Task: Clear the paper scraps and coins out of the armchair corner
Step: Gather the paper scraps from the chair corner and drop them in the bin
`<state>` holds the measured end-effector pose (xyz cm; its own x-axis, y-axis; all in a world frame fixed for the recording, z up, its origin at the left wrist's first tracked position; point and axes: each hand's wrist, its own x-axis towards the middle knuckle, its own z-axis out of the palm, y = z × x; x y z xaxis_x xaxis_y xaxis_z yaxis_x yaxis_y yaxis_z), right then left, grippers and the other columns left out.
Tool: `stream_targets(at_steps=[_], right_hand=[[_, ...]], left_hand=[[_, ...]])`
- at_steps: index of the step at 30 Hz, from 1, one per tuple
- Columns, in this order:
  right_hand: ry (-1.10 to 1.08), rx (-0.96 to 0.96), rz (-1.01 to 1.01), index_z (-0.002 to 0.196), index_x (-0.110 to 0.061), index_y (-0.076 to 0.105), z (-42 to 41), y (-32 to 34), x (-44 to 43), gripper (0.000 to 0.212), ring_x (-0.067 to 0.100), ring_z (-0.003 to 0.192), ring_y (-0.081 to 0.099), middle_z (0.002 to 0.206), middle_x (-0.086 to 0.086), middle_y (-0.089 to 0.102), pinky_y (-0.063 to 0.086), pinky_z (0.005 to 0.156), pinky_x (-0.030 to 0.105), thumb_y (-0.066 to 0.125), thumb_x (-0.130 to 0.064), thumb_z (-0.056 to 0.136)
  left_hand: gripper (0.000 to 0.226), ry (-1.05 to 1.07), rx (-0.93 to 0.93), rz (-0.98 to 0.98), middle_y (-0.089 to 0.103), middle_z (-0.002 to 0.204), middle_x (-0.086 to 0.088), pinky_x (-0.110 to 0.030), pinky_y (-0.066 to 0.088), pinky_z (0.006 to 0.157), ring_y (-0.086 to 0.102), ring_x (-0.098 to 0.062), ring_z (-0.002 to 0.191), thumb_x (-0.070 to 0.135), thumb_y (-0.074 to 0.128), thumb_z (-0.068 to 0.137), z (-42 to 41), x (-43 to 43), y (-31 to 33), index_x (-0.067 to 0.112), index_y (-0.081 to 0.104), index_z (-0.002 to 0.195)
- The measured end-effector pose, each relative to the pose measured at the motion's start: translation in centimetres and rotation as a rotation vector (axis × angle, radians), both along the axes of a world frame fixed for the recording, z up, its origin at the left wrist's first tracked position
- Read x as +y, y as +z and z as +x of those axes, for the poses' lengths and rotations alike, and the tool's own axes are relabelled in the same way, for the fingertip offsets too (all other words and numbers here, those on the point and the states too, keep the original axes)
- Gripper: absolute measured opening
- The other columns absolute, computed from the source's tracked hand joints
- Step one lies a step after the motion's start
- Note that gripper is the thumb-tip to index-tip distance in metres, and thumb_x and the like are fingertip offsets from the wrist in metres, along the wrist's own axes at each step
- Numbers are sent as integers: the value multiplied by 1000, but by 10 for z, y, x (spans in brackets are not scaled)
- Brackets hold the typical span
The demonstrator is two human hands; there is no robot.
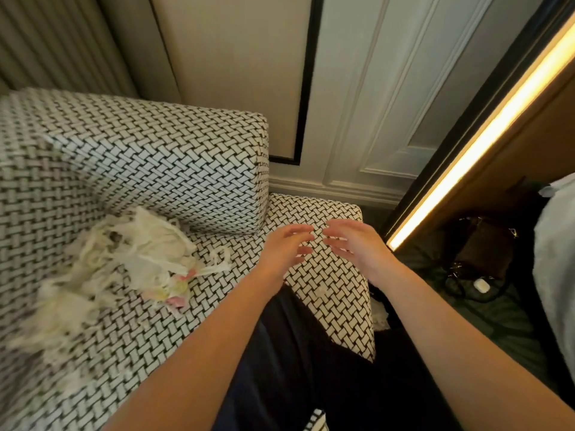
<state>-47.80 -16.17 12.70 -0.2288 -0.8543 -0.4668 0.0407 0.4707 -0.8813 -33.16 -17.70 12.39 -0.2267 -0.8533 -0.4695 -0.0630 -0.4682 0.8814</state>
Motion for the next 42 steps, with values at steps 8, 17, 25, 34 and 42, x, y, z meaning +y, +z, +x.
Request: stream_targets(at_steps=[8,17,25,34,42], right_hand=[[220,15,-4,109,-15,65,118,-10,-20,19,16,97,66,102,1,70,52,91,32,55,-15,93],[734,505,-60,111,-17,66,183,-50,-36,29,6,73,56,123,-2,59,39,59,13,47,-7,91],[1122,963,204,136,-35,46,203,-77,-48,65,39,143,5,157,16,-7,23,115,44,36,6,87],[1213,855,183,144,-28,34,202,-83,-55,66,29,145,5,158,8,3,15,118,41,37,6,88],[1087,647,3,141,-17,40,195,-72,-46,50,20,132,40,147,4,39,31,99,21,45,-6,93]], left_hand=[[18,372,78,80,69,98,0,-29,51,77,63,-16,87,13,54,93,108,7,-23,15,66,106],[14,570,22,175,69,98,-3,-33,49,83,62,-20,89,12,56,91,180,34,-56,15,67,101],[14,637,3,251,68,97,-4,-32,48,82,60,-17,84,11,62,86,207,58,-73,12,67,100],[14,654,-15,266,68,88,1,-25,45,68,59,-13,76,10,60,87,209,55,-73,13,66,100],[28,777,-292,31,54,121,-2,-12,42,68,53,-6,86,6,53,89,210,19,-71,16,62,113]])
